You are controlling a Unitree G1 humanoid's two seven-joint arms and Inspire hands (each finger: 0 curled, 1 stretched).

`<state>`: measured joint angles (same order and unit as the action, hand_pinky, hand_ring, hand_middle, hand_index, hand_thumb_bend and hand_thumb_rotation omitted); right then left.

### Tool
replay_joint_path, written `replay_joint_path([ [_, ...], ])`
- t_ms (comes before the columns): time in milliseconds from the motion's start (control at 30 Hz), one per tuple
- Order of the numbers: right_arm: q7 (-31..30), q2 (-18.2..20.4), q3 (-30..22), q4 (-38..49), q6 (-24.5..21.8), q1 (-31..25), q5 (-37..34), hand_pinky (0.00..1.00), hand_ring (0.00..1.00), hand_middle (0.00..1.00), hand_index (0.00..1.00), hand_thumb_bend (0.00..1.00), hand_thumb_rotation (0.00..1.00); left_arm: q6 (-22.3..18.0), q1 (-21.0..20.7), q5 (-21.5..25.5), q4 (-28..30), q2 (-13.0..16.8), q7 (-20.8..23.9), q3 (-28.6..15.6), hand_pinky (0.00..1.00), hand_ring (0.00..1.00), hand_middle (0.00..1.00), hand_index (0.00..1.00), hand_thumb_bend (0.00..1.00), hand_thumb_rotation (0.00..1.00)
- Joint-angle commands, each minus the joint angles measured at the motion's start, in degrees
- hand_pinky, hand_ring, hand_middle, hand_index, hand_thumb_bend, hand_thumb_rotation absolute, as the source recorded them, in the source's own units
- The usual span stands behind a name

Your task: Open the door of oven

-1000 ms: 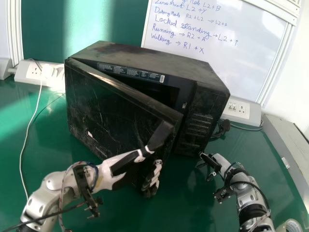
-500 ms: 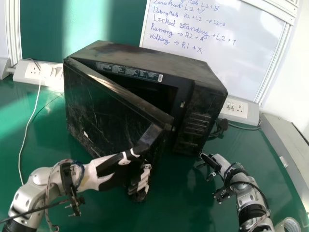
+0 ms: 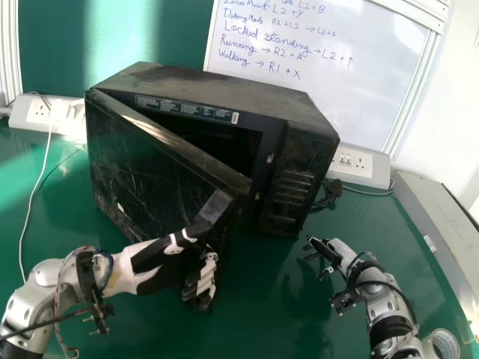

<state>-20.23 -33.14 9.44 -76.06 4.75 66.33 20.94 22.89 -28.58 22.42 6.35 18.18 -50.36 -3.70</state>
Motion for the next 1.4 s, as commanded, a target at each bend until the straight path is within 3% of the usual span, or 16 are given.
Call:
replay_joint_path([
  [0, -0.8, -0.1, 0.5, -1.6, -1.6, -2.7, 0.8, 0.42, 0.48, 0.59, 0.73, 0.58, 0.89, -1.9, -1.1, 4.6, 1.4, 0.0, 2.1, -5.1, 0.0, 0.0, 0.04, 0.04, 0.81, 0.93],
  [300, -0.6, -0.4, 0.7, -1.6, -1.3, -2.8, 1.1, 0.37, 0.48, 0.6, 0.73, 0.57, 0.89, -2.3, 1.2, 4.1, 1.9, 1.3, 3.3, -5.5, 0.0, 0.0, 0.04, 0.04, 0.78, 0.96],
  [433, -0.5, -0.5, 1.0, -1.6, -1.1, -2.9, 1.3, 0.42, 0.5, 0.62, 0.74, 0.55, 0.91, -1.8, 2.5, 3.7, 1.6, 2.9, 2.7, -5.8, 0.0, 0.0, 0.03, 0.04, 0.8, 0.99],
  [600, -0.6, -0.5, 0.6, -1.7, -1.5, -2.8, 0.9, 0.36, 0.47, 0.6, 0.73, 0.54, 0.88, -1.5, 4.2, 4.7, 1.8, 3.0, 3.3, -6.9, 0.0, 0.0, 0.03, 0.04, 0.81, 0.98],
  [867, 0.1, -0.5, 0.8, -1.6, -1.4, -2.9, 1.1, 0.43, 0.49, 0.6, 0.74, 0.55, 0.91, -3.2, 5.1, 6.3, 1.0, 4.4, 1.1, -8.3, 0.0, 0.0, 0.02, 0.03, 0.79, 0.98],
  [1000, 0.0, -0.6, 0.7, -1.6, -1.4, -2.8, 0.9, 0.4, 0.48, 0.6, 0.74, 0.54, 0.89, -1.9, 5.5, 7.0, 1.8, 5.0, 2.0, -9.6, 0.0, 0.0, 0.03, 0.03, 0.77, 0.94],
  [1167, 0.1, -0.7, 0.8, -1.6, -0.9, -3.0, 1.1, 0.41, 0.48, 0.59, 0.73, 0.54, 0.89, 0.1, 3.8, 9.0, 0.6, 8.1, 0.5, -11.5, 0.0, 0.0, 0.03, 0.04, 0.75, 0.98],
  [1367, 0.2, -0.7, 0.9, -1.7, -1.1, -3.0, 1.3, 0.41, 0.49, 0.59, 0.73, 0.55, 0.9, 2.4, 2.8, 12.5, -1.0, 11.4, -0.3, -15.4, 0.0, 0.0, 0.03, 0.05, 0.77, 0.91],
])
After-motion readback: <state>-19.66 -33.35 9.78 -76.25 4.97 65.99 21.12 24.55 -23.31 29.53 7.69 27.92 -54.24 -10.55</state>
